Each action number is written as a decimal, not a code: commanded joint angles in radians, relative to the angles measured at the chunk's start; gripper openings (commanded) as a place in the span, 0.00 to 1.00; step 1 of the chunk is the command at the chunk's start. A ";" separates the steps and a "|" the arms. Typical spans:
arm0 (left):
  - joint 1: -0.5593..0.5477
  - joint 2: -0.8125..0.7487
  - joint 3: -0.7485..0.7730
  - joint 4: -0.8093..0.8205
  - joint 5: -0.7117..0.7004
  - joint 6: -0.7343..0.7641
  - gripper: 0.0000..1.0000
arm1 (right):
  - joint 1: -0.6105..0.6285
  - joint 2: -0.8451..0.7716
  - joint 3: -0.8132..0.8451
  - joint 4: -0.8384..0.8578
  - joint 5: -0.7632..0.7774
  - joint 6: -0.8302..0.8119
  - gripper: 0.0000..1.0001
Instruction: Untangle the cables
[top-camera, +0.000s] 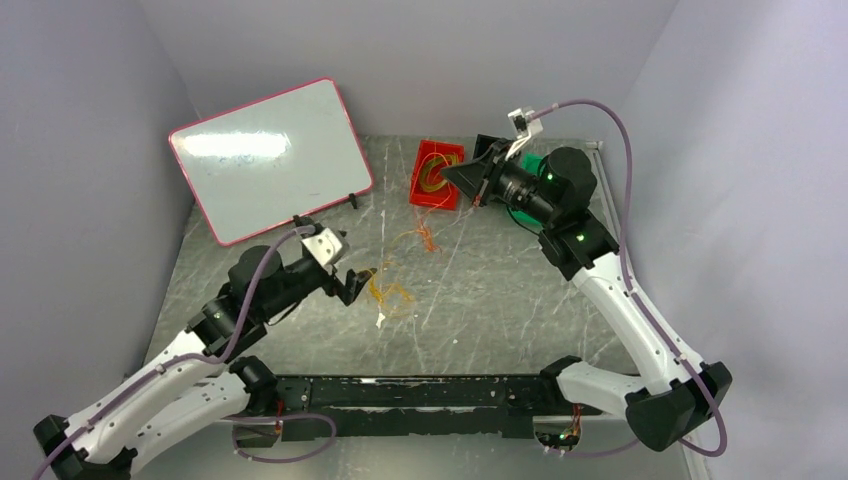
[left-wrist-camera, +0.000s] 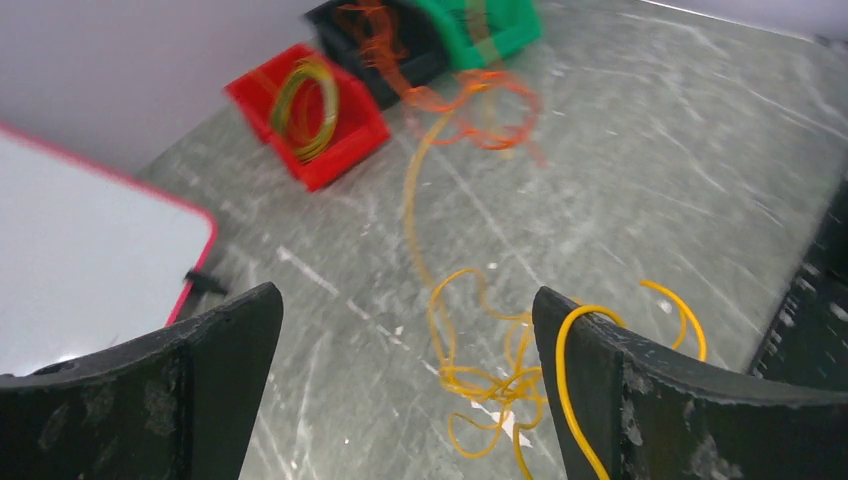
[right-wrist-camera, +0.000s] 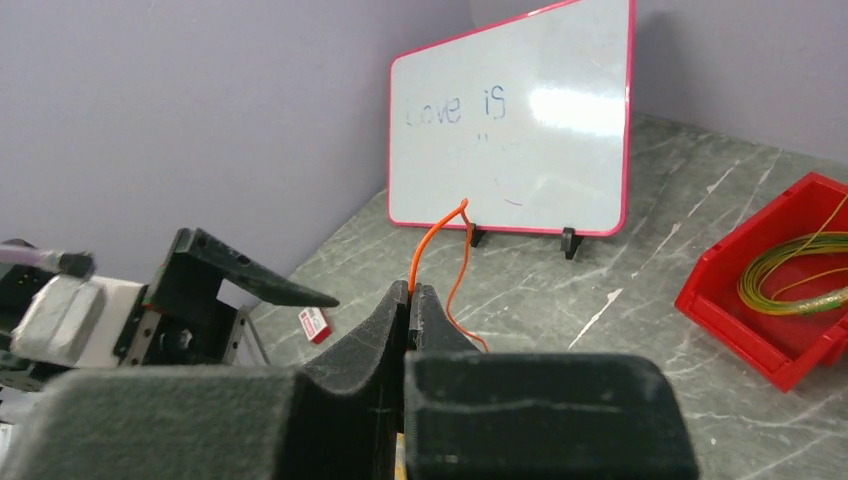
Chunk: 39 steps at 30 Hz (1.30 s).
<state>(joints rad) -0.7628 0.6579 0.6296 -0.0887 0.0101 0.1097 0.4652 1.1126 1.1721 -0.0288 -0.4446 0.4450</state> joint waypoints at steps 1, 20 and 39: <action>0.004 0.078 0.140 -0.194 0.373 0.186 0.98 | 0.003 0.009 0.051 -0.063 0.004 -0.052 0.00; -0.004 0.577 0.472 -0.821 0.283 0.291 1.00 | 0.006 -0.003 0.033 -0.139 0.131 -0.114 0.00; -0.005 0.378 0.427 -0.732 0.356 0.412 0.98 | 0.006 0.001 0.016 -0.116 0.113 -0.087 0.00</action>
<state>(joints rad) -0.7631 1.0321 1.0420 -0.7803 0.2153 0.4553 0.4671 1.1244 1.1999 -0.1616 -0.3244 0.3553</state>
